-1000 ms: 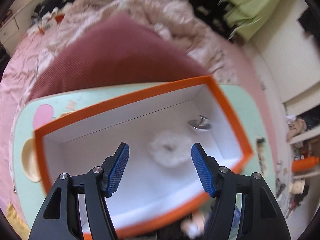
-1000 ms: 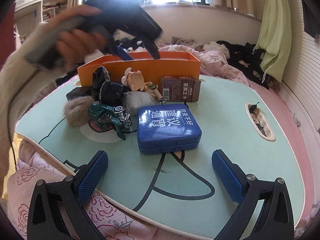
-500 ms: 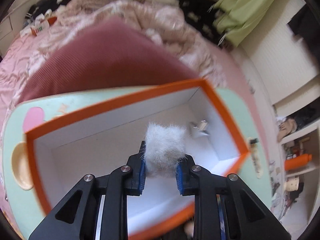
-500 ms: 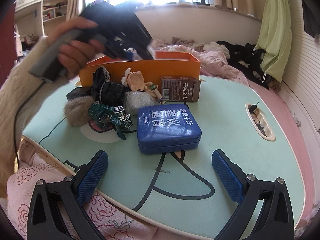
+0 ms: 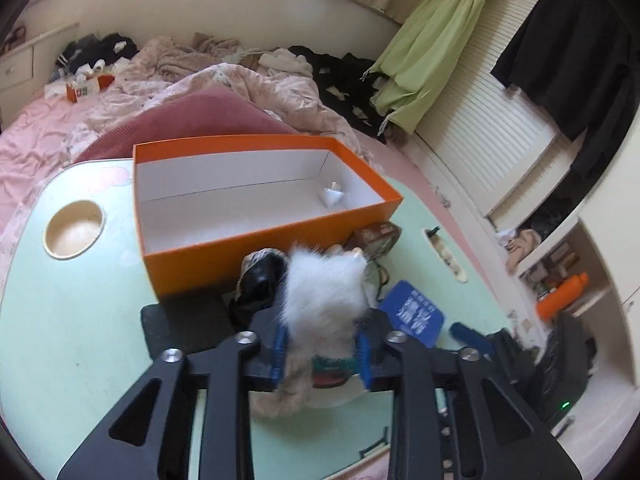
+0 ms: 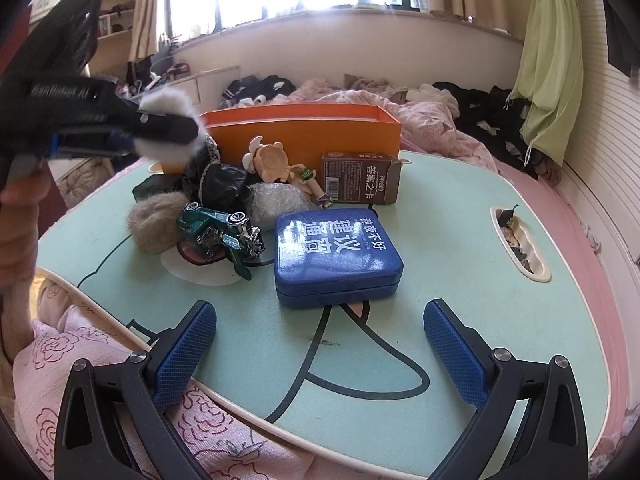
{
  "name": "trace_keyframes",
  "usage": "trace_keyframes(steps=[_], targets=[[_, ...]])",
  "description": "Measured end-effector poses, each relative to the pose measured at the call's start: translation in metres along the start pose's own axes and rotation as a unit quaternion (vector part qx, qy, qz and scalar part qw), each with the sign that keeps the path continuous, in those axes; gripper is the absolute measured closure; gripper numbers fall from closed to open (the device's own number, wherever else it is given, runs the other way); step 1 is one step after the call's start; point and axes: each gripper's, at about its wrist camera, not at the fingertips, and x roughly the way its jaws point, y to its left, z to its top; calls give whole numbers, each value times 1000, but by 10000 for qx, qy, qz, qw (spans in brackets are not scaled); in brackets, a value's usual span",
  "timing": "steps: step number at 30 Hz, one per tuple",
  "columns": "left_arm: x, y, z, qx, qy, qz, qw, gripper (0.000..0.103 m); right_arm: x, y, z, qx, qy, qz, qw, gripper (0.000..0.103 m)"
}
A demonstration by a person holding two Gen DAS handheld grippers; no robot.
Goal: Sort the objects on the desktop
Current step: 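Carry the white fluffy ball out and drop it onto the green car with the left gripper, then reach into the box and grasp the small silver metal piece with the right gripper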
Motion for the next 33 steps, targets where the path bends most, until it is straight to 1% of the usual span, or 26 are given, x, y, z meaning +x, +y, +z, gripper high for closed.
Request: trace_keyframes(steps=[1,2,3,5,6,7,8,10,12,14,15,17,19,20,21,22,23,24,29,33], targets=[[-1,-1,-1,67,-74,98,9999,58,0,0,0,1,0,1,10000,0],[-4,-3,-3,121,-153,163,9997,46,0,0,0,0,0,0,10000,0],[-6,-4,-4,151,-275,208,9993,42,0,0,0,-1,-1,0,10000,0],[-18,-8,-9,230,-548,195,9980,30,0,1,0,0,0,0,10000,0],[-21,-9,-11,282,-592,211,9976,28,1,1,1,2,0,1,10000,0],[-26,-11,-15,379,-659,316,9966,24,1,1,0,2,0,1,10000,0],[-30,-13,-18,451,-706,450,9955,23,1,2,1,0,1,0,10000,0],[-39,-13,-29,628,-787,857,9912,22,1,1,0,1,0,-1,10000,0],[-39,-9,-45,692,-703,1209,9877,21,1,1,0,3,-1,-1,10000,0],[-34,-2,-59,646,-562,1393,9865,21,1,1,0,-1,1,-6,10000,0],[-28,3,-68,597,-429,1497,9860,21,1,1,1,-3,4,-10,10000,0],[-19,7,-78,596,-290,1607,9848,21,1,0,0,2,0,1,10000,0],[-4,6,-86,678,-167,1826,9807,21,1,1,0,2,0,1,10000,0],[0,6,-87,682,-191,1881,9796,17,1,0,0,1,1,0,10000,0],[2,6,-90,627,-381,1933,9784,15,1,1,0,-3,0,-3,10000,0],[4,7,-92,567,-493,1946,9780,10,1,1,0,3,0,0,10000,0],[5,8,-94,511,-589,1936,9780,4,1,0,0,5,1,2,10000,0],[6,10,-95,483,-666,1898,9784,0,2,1,1,7,2,3,10000,0],[8,14,-95,584,-748,1754,9799,0,1,0,0,1,-1,-2,10000,0],[8,11,-95,612,-803,1735,9796,0,2,0,0,4,3,3,10000,0]])
